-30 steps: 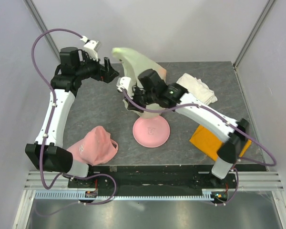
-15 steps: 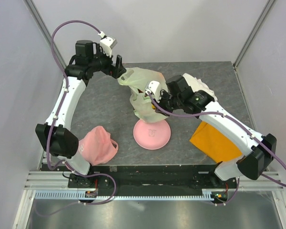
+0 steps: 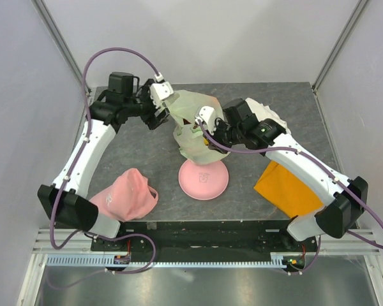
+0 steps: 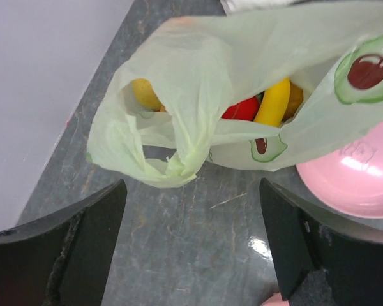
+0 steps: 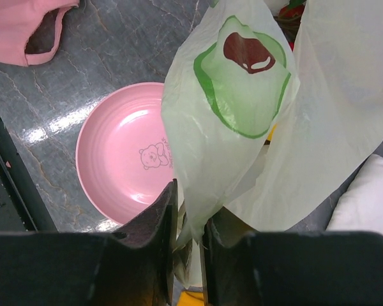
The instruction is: Take the fake fruits out of the plastic bag
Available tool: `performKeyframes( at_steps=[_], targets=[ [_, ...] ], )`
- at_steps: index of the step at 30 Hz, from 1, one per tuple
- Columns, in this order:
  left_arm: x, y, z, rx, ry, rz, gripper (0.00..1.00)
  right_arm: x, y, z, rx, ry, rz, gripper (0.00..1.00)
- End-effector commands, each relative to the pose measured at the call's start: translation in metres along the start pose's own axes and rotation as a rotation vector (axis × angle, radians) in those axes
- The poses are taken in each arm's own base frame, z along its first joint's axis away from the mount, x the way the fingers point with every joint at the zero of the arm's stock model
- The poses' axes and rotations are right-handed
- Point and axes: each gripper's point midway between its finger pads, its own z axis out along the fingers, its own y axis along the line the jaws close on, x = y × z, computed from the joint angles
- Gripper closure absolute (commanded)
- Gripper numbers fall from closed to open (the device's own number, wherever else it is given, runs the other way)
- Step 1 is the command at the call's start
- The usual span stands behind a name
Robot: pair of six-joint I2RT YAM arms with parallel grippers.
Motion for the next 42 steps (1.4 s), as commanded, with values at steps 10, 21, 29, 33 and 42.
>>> performKeyframes(
  at_steps=[10, 21, 29, 33, 42],
  targets=[
    [0.014, 0.080, 0.074, -0.265, 0.134, 0.299, 0.98, -0.010, -0.037, 0.000, 0.111, -0.009, -0.023, 0.76],
    [-0.044, 0.173, 0.000, -0.539, -0.017, -0.191, 0.98, -0.106, -0.238, 0.028, 0.478, -0.263, 0.174, 1.00],
    [-0.106, 0.180, -0.073, -0.649, -0.188, -0.264, 0.98, -0.194, -0.291, -0.029, 0.708, -0.565, 0.035, 1.00],
    [-0.078, 0.132, -0.077, -0.551, -0.124, -0.358, 0.99, -0.160, -0.258, -0.032, 0.647, -0.485, -0.040, 1.00],
    [0.074, -0.046, -0.070, -0.271, 0.162, -0.694, 0.98, 0.037, -0.150, 0.023, 0.336, -0.018, -0.038, 0.52]
  ],
)
